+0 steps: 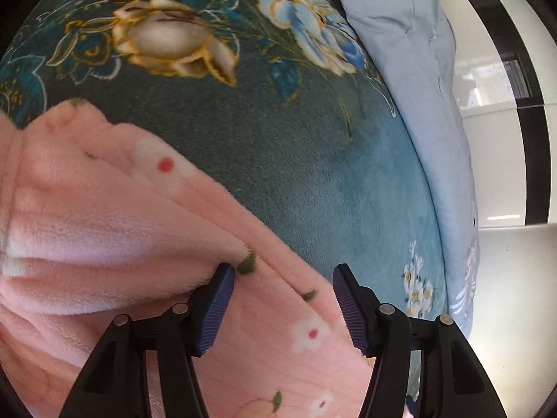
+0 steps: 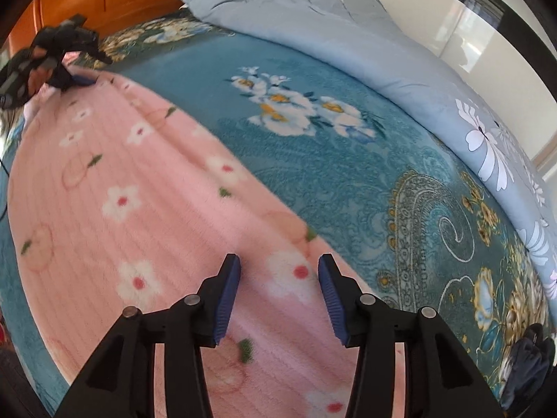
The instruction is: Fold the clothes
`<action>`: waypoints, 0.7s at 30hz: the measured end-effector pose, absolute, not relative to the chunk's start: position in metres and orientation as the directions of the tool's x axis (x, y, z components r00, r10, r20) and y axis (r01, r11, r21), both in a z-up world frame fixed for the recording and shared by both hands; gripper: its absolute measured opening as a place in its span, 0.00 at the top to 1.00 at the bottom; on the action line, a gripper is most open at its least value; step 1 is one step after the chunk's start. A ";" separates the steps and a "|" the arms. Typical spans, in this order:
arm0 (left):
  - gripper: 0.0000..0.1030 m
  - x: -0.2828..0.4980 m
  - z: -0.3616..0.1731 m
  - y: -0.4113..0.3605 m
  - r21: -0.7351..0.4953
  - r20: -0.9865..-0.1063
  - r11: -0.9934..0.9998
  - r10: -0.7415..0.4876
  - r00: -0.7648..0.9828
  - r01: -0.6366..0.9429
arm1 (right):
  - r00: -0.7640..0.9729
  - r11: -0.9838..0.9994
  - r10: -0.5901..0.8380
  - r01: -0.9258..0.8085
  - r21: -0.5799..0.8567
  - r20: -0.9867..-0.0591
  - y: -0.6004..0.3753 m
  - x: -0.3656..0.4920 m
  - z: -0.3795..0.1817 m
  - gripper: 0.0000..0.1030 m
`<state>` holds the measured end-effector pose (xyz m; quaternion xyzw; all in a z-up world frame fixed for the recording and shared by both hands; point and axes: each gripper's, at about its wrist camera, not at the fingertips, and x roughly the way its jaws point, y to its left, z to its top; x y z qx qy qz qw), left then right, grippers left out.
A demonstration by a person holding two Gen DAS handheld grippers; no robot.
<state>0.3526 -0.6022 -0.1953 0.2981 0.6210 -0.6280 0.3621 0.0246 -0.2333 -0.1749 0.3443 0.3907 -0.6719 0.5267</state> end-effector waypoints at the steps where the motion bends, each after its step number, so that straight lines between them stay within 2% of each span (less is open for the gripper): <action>1: 0.59 0.354 -0.195 -0.602 -0.550 -0.833 0.038 -0.092 -0.545 0.834 | -0.207 -0.142 -0.436 0.977 -0.160 -0.876 -0.232 0.026 -0.176 0.54; 3: 0.91 0.359 -0.198 -0.601 -0.519 -0.852 0.049 -0.105 -0.513 0.853 | -0.202 -0.143 -0.429 0.978 -0.155 -0.880 -0.231 0.027 -0.179 0.57; 4: 0.94 0.364 -0.202 -0.601 -0.518 -0.853 0.061 -0.108 -0.511 0.853 | -0.201 -0.143 -0.425 0.978 -0.154 -0.883 -0.230 0.028 -0.180 0.59; 6: 0.97 0.373 -0.207 -0.601 -0.556 -0.830 0.082 -0.109 -0.547 0.827 | -0.210 -0.141 -0.415 0.976 -0.165 -0.885 -0.228 0.030 -0.183 0.64; 8: 0.97 0.378 -0.209 -0.599 -0.583 -0.811 0.083 -0.123 -0.572 0.808 | -0.229 -0.145 -0.411 0.972 -0.185 -0.882 -0.226 0.034 -0.185 0.79; 11: 0.98 0.382 -0.199 -0.592 -0.626 -0.772 0.034 -0.167 -0.613 0.779 | -0.258 -0.160 -0.431 0.965 -0.208 -0.865 -0.220 0.039 -0.182 0.92; 19: 0.98 0.379 -0.138 -0.595 -0.721 -0.622 -0.136 -0.306 -0.721 0.680 | -0.371 -0.223 -0.499 0.928 -0.297 -0.784 -0.225 0.031 -0.147 0.96; 21: 0.98 0.373 -0.142 -0.598 -0.704 -0.639 -0.134 -0.310 -0.704 0.697 | -0.381 -0.255 -0.485 0.923 -0.289 -0.787 -0.232 0.019 -0.146 0.96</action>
